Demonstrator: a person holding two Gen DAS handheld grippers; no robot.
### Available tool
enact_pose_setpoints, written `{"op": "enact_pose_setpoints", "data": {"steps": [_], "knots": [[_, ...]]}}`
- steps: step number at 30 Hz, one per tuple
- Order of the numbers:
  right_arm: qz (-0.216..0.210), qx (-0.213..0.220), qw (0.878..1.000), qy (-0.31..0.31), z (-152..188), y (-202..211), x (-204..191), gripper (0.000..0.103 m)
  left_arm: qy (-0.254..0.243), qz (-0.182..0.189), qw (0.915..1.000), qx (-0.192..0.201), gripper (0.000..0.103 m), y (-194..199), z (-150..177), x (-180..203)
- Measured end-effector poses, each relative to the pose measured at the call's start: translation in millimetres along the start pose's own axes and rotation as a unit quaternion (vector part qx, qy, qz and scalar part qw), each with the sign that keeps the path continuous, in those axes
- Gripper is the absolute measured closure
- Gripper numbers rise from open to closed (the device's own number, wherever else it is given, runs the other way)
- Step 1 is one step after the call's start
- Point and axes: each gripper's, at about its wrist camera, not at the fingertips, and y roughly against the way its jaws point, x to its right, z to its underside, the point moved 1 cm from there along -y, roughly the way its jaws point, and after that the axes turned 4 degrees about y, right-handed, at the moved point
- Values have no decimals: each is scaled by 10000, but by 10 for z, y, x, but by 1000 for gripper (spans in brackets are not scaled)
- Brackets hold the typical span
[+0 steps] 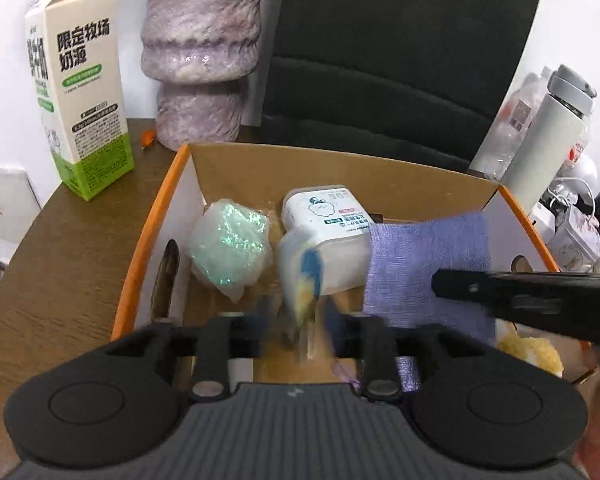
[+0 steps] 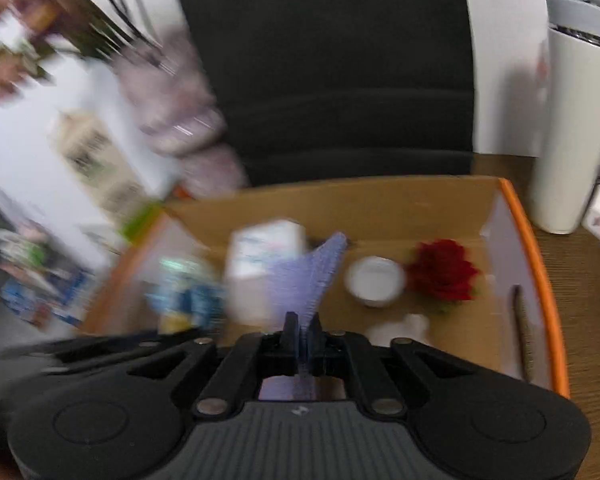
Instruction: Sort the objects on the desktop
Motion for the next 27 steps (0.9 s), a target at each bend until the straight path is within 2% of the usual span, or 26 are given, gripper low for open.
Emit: {"op": "enact_pose_setpoints", "data": {"steps": [1, 2, 3, 4, 5, 6, 10, 12, 14, 18, 22, 27], "knots": [[248, -49, 9996, 143, 18, -28, -8, 83, -45, -8, 9999, 115, 48, 41, -6, -9], [319, -36, 9992, 243, 18, -14, -9, 76, -104, -24, 9997, 212, 48, 79, -16, -21], [338, 13, 9990, 284, 12, 39, -27, 63, -169, -57, 9994, 287, 48, 142, -24, -35], [362, 137, 9988, 289, 2, 136, -44, 54, -191, -66, 9992, 355, 48, 219, -31, -55], [415, 308, 9982, 312, -1, 231, -64, 38, -189, -63, 9989, 413, 46, 303, -26, -63], [491, 510, 9968, 373, -6, 328, -105, 30, -173, -65, 9987, 471, 42, 380, -37, -76], [615, 990, 9906, 718, 92, 769, -220, 29, -225, -49, 9972, 717, 28, 742, 68, -116], [506, 1174, 9886, 798, 267, 956, -268, 22, -305, -102, 9951, 938, 22, 977, 300, -121], [432, 1357, 9861, 858, 559, 1152, -330, 17, -436, -3, 9928, 1114, 17, 1190, 592, -114], [255, 1504, 9853, 773, 1269, 1428, -441, 17, -605, 257, 9912, 1153, 11, 1533, 1285, -78], [213, 1386, 9882, 624, 2062, 1569, -512, 17, -604, 51, 9906, 1226, 8, 1749, 1961, -52], [341, 1269, 9890, 677, 2766, 1707, -593, 17, -473, -24, 9948, 902, 8, 1864, 2613, -80]]}}
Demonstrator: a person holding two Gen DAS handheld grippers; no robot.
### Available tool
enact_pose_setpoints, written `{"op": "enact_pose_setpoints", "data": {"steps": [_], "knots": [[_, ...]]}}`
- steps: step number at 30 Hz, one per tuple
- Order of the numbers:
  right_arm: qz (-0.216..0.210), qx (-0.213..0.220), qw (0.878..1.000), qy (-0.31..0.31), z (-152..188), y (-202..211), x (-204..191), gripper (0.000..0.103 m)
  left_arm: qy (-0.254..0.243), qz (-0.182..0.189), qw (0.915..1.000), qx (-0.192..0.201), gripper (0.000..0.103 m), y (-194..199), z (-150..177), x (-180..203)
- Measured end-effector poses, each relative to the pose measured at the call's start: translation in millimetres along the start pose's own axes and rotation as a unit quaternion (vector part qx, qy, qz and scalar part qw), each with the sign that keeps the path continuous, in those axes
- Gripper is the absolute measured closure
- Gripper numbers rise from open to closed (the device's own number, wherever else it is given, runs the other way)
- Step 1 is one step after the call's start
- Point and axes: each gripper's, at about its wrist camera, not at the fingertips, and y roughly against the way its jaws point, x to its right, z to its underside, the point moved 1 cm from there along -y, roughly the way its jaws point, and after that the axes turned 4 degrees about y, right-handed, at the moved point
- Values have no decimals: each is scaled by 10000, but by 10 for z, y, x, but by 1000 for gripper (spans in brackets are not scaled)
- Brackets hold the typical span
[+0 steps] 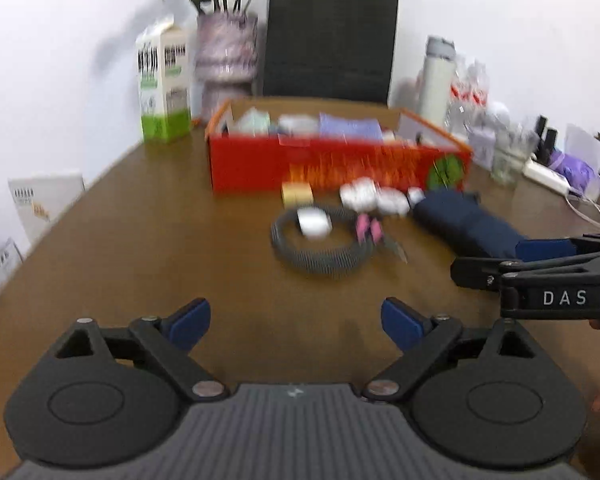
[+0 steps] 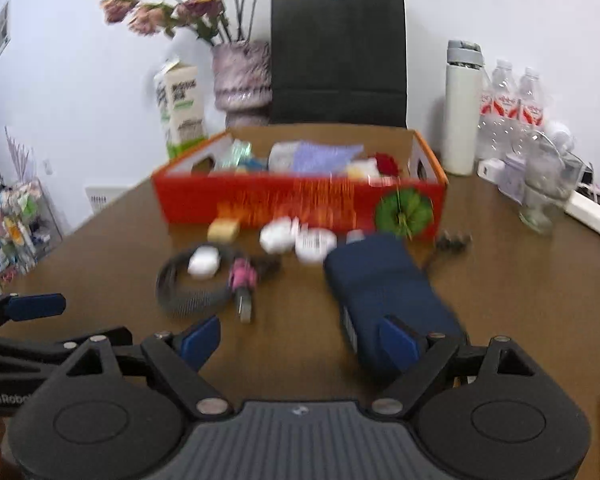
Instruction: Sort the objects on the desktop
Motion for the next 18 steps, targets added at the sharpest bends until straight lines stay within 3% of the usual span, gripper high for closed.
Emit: {"op": "enact_pose_setpoints", "data": {"steps": [3, 7, 15, 18], "knots": [[-61, 31, 9998, 181, 239, 170, -67, 17, 33, -15, 9999, -139, 8, 97, 234, 18], [-152, -9, 9996, 228, 425, 241, -63, 17, -47, -151, 9998, 78, 8, 181, 337, 66], [-158, 101, 9995, 240, 416, 262, -82, 19, -6, -150, 9999, -23, 8, 123, 358, 73], [-446, 237, 9985, 189, 224, 210, -110, 24, 236, -229, 9995, 22, 8, 132, 350, 3]]}}
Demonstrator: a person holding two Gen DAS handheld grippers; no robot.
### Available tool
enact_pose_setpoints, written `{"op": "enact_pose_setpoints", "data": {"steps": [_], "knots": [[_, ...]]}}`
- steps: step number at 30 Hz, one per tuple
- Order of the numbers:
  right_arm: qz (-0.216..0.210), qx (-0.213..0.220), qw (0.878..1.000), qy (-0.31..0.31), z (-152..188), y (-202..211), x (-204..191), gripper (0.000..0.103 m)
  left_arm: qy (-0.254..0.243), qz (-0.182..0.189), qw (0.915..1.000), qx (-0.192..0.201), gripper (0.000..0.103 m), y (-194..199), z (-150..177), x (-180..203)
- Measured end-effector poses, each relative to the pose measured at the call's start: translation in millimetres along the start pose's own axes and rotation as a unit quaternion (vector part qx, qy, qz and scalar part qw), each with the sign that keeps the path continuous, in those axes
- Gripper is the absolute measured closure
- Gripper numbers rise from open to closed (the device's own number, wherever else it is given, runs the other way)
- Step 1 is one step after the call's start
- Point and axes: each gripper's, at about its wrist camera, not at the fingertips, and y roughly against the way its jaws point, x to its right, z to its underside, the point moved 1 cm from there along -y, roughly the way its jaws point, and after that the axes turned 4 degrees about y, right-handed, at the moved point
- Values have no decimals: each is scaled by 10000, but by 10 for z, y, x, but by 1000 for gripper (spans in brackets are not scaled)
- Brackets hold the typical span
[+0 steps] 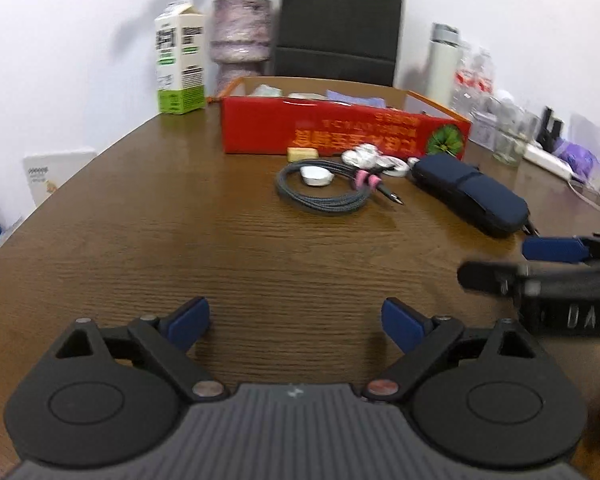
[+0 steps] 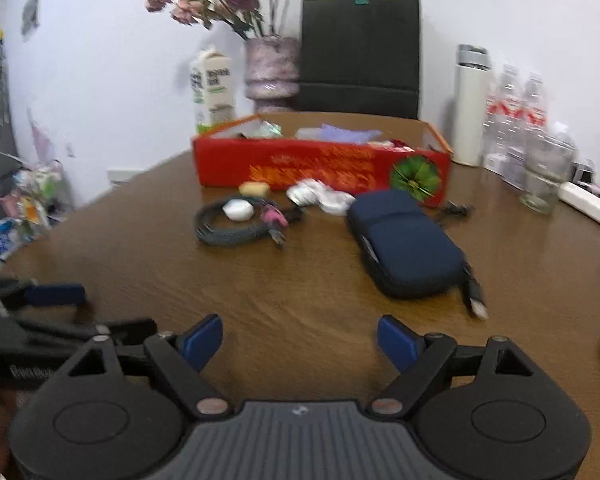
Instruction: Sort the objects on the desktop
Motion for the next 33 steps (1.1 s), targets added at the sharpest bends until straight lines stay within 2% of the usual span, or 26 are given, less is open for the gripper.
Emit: {"op": "enact_pose_setpoints", "data": {"steps": [2, 4, 8, 9, 13, 15, 18, 21, 25, 28, 30, 33], "knots": [[-252, 193, 9995, -48, -201, -75, -24, 27, 147, 26, 9999, 7, 8, 2, -21, -48], [-527, 309, 9981, -47, -440, -242, -82, 31, 214, -149, 9997, 12, 8, -14, -86, -102], [-784, 93, 9967, 206, -799, -790, -301, 54, 361, -501, 9978, 261, 8, -31, -286, -327], [-768, -36, 9967, 254, -849, -945, -350, 60, 460, -557, 9970, 292, 8, -37, -342, -401], [-605, -389, 9966, 401, -920, -1380, -406, 67, 676, -702, 9945, 389, 8, -53, -476, -598], [-495, -509, 9964, 462, -886, -1487, -420, 75, 699, -670, 9947, 357, 8, -99, -505, -646], [-390, -446, 9970, 501, -810, -1487, -419, 87, 696, -581, 9954, 297, 8, -213, -555, -658], [-460, -391, 9977, 319, -806, -1371, -342, 87, 697, -433, 9963, 251, 8, -338, -639, -629], [-353, 135, 9993, 59, -827, -960, -167, 87, 663, -29, 9977, 149, 9, -532, -819, -551], [-217, 439, 9983, -326, -820, -686, 56, 87, 484, 236, 9985, -31, 21, -779, -972, -395], [-138, 580, 9968, -542, -784, -511, 189, 87, 269, 336, 9988, -214, 51, -945, -1028, -256], [-73, 637, 9965, -537, -735, -340, 310, 87, 41, 446, 9982, -409, 69, -1138, -1043, -90]]}}
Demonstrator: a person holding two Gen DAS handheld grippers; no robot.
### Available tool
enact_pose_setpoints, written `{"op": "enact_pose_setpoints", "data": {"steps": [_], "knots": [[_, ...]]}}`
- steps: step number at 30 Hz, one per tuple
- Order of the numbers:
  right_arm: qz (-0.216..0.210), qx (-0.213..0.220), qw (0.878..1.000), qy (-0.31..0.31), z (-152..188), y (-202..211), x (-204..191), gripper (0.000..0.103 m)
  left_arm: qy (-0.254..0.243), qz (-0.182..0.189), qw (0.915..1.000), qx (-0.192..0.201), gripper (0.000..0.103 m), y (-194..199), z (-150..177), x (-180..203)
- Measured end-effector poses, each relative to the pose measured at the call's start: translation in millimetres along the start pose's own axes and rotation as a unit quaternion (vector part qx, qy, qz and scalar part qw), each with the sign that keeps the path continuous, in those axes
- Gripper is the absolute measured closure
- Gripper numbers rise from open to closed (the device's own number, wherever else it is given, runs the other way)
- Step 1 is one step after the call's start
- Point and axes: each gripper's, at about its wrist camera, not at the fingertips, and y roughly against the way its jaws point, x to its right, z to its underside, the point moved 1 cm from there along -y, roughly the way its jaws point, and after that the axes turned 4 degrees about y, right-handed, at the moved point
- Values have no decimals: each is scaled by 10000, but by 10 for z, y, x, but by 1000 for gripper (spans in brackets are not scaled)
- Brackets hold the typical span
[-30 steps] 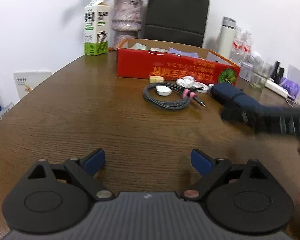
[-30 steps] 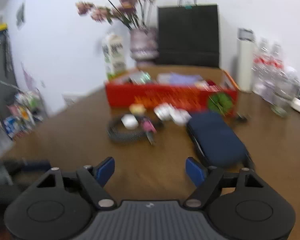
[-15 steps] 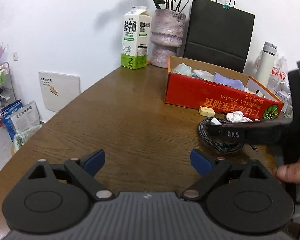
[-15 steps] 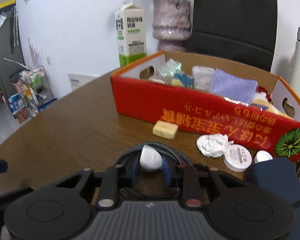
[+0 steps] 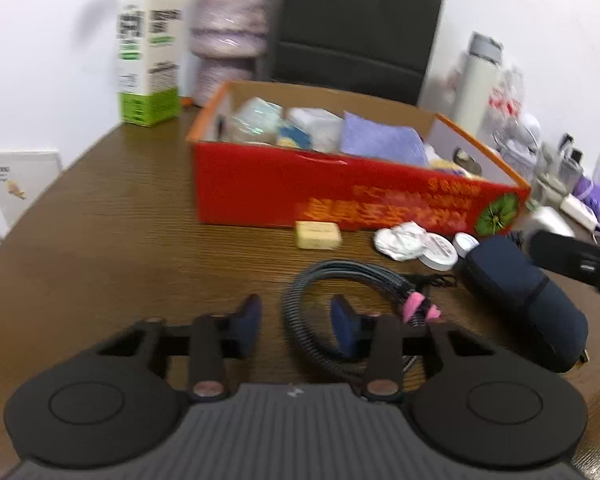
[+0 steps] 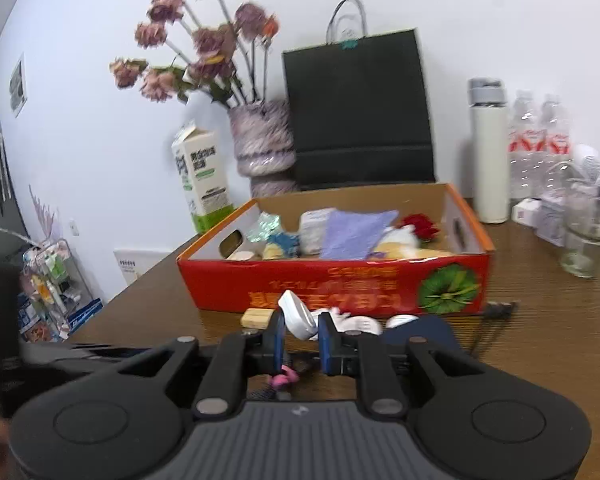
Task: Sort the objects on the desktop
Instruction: 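Drop the black cable from the left tool into the box while the right tool drops the white item in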
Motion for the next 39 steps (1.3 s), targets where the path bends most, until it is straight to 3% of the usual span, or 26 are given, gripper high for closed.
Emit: {"op": "enact_pose_setpoints", "data": {"steps": [1, 2, 5, 9, 15, 18, 21, 24, 26, 28, 29, 31, 32, 33, 35, 39], "knots": [[10, -18, 10000, 39, 7, 39, 24, 87, -19, -5, 10000, -37, 74, -50, 6, 38], [30, -13, 10000, 55, 3, 65, 50, 87, -81, -149, 9998, 56, 93, -61, 26, 80], [131, 23, 9999, 32, -32, 141, 111, 87, -132, 7, 9998, 116, 94, 39, 47, 122], [176, 354, 9992, 66, -300, 250, 205, 87, -233, 174, 9973, 677, 94, 418, -76, 153], [266, 570, 9980, 35, -930, 5, 489, 87, 27, 612, 9919, 1117, 94, 644, -787, 97], [403, 139, 9991, -15, -1213, -504, 665, 87, 27, 365, 9933, 1096, 95, 363, -1264, 169], [599, -786, 9950, -119, -1334, -1186, 867, 87, 0, 116, 9985, 528, 94, -204, -1585, 167], [782, -1489, 9857, -146, -1318, -1743, 1007, 87, 102, -211, 9996, -154, 93, -814, -1688, 104], [1019, -1810, 9781, 132, -1265, -2037, 1004, 87, 255, -418, 9987, -164, 90, -1055, -1698, 69], [1176, -2060, 9710, 313, -1224, -2267, 999, 86, 54, -362, 9992, -178, 89, -1130, -1702, 99], [1195, -2137, 9689, 355, -1210, -2322, 988, 84, -80, -297, 9994, -135, 84, -1091, -1695, 122], [1257, -2131, 9680, 433, -1226, -2293, 956, 83, -280, -164, 9993, 172, 61, -928, -1711, 156], [1236, -1928, 9723, 463, -1245, -2199, 920, 80, -358, -146, 9984, 402, 44, -803, -1703, 166], [1211, -1754, 9759, 464, -1271, -2102, 899, 68, -454, -172, 9969, 615, 35, -680, -1698, 172], [1179, -1390, 9822, 455, -1311, -1861, 817, 50, -546, -290, 9948, 808, 34, -451, -1652, 175], [956, -885, 9907, 380, -1276, -1336, 612, 44, -319, -145, 9962, 797, 21, -56, -1422, 108]]}}
